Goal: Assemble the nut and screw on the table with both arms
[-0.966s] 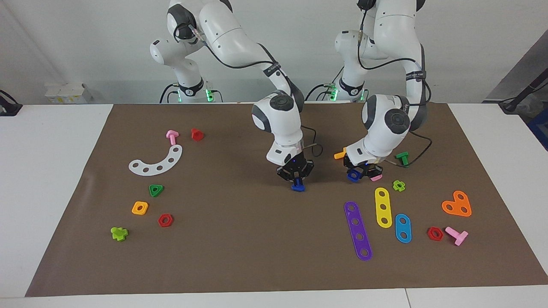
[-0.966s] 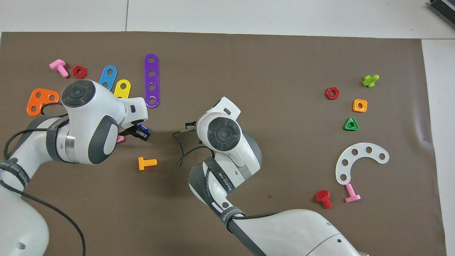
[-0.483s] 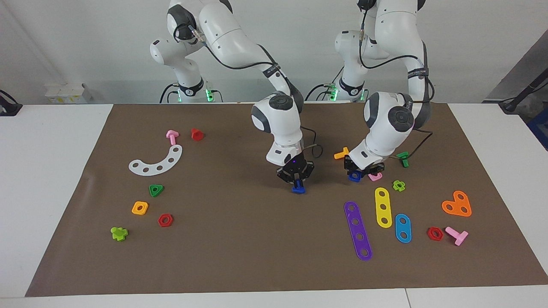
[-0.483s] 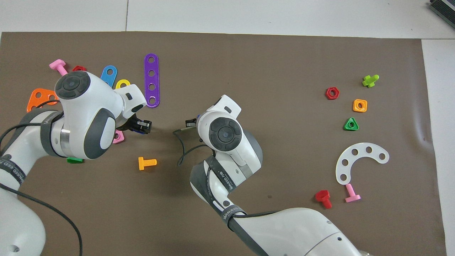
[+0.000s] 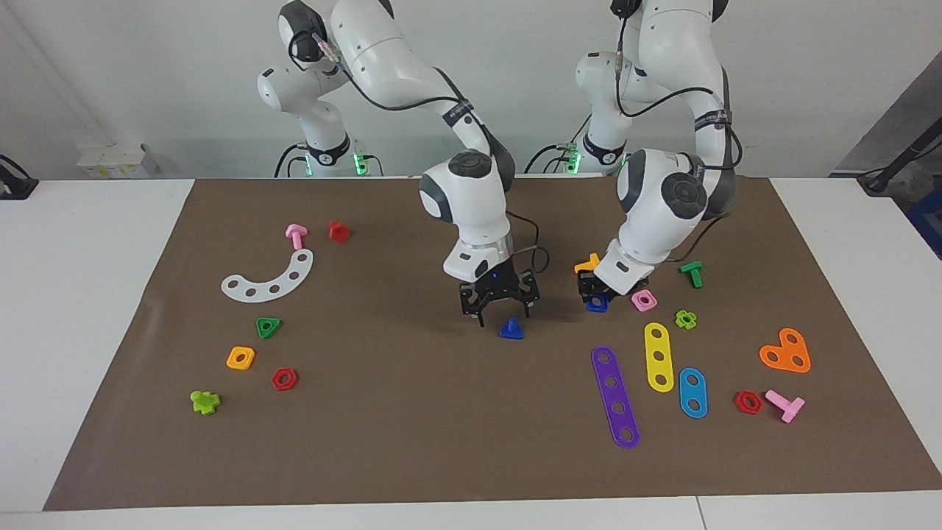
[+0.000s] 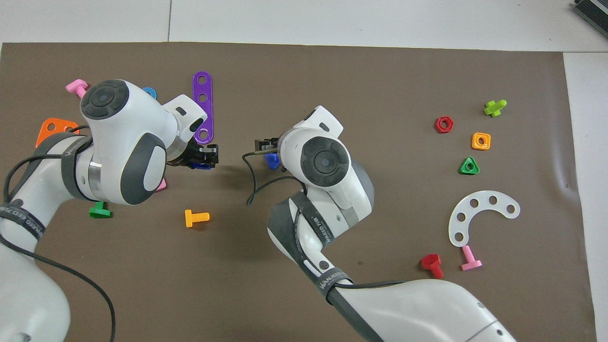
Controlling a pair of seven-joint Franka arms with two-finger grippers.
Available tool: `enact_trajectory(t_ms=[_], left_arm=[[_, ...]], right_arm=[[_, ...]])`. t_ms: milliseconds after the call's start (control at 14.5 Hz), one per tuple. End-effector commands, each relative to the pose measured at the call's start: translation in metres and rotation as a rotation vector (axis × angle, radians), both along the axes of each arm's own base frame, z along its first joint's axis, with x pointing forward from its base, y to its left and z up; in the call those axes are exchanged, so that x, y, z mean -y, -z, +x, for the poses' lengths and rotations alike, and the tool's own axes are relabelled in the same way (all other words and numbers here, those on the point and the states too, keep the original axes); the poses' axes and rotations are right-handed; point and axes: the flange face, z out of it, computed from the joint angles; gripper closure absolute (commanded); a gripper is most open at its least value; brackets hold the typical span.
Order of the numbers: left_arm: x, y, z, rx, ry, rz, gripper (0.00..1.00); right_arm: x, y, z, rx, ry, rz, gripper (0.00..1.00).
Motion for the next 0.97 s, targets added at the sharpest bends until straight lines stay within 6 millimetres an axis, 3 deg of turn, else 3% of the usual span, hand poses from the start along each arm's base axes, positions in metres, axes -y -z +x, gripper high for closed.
enact_trajectory(t_ms=[0, 276, 483, 690, 897], left_arm=[[0.052, -0.006, 0.005, -0.022, -0.066, -0.007, 1.0], [0.125, -0.01, 0.007, -0.02, -0.141, 0.002, 1.0], [0.154, 0.002, 0.01, -0.013, -0.181, 0.005, 1.0], [0.168, 0.011, 0.004, -0.002, -0.179, 0.008, 1.0], [0.166, 0.013, 0.006, 0.006, -0.179, 0.015, 1.0]], right_arm=[[0.082, -0.075, 0.009, -0.035, 0.09, -0.011, 0.0], [0.205, -0.125, 0.021, -0.109, 0.147, -0.062, 0.0], [0.295, -0.156, 0.011, -0.183, 0.159, -0.098, 0.0], [0.36, -0.179, -0.012, -0.27, 0.188, -0.108, 0.0], [0.395, -0.21, -0.036, -0.302, 0.164, -0.115, 0.0]])
